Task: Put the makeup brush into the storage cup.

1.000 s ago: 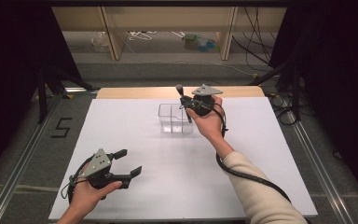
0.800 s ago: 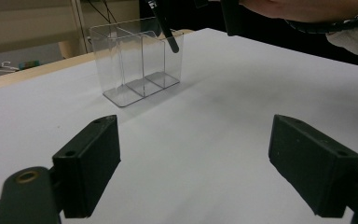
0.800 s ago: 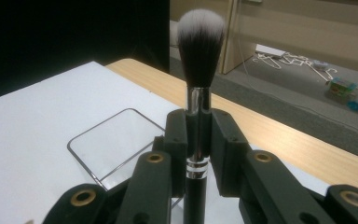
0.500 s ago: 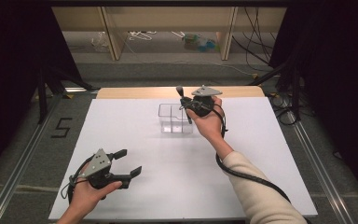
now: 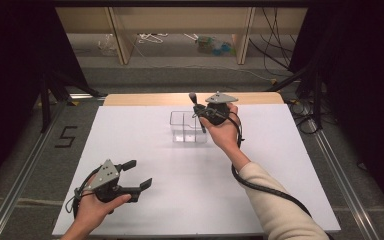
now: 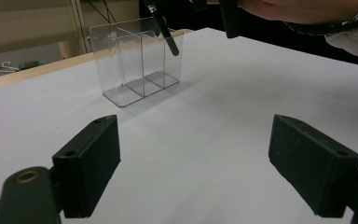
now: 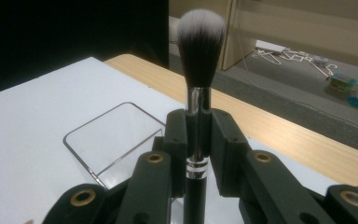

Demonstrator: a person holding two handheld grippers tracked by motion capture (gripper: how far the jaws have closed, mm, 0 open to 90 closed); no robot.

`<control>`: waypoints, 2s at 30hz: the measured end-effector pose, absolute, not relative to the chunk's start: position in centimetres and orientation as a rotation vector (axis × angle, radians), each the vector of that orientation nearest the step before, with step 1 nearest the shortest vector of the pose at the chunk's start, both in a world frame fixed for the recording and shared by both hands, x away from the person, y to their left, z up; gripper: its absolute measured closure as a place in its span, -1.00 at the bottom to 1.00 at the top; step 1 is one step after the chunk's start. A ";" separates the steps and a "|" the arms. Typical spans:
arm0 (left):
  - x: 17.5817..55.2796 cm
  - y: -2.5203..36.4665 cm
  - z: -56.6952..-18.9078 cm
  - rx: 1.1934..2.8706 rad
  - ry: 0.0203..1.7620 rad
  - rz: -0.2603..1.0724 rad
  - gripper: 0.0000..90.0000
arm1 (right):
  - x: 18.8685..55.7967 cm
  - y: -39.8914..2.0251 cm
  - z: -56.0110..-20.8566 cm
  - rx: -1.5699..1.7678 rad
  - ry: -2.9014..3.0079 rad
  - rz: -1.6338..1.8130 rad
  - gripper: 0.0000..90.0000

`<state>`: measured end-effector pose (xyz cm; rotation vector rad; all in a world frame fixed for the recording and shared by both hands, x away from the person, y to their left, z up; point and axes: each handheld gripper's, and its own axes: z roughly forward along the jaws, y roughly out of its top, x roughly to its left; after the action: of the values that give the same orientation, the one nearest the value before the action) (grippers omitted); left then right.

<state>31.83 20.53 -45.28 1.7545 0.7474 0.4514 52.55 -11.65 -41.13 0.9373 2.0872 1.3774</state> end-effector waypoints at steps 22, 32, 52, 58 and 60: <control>31.8 20.4 -45.3 1.749 0.758 0.446 -0.64 | 51.9 -14.1 -39.6 0.938 2.173 1.350 -0.33; 31.9 20.6 -45.3 1.759 0.752 0.463 -0.64 | 50.7 -15.6 -39.3 0.888 2.231 1.381 -0.40; 31.9 20.5 -45.2 1.761 0.731 0.484 -0.64 | 47.5 -19.2 -39.5 0.837 2.282 1.420 -0.49; 31.9 20.5 -45.2 1.753 0.747 0.483 -0.64 | 46.5 -20.3 -40.0 0.844 2.287 1.423 -0.50; 31.9 20.5 -45.2 1.752 0.749 0.483 -0.64 | 46.1 -20.6 -40.2 0.847 2.291 1.418 -0.50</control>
<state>31.92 20.52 -45.22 1.7516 0.7491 0.4830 46.08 -20.64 -40.15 0.8474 2.2913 1.4182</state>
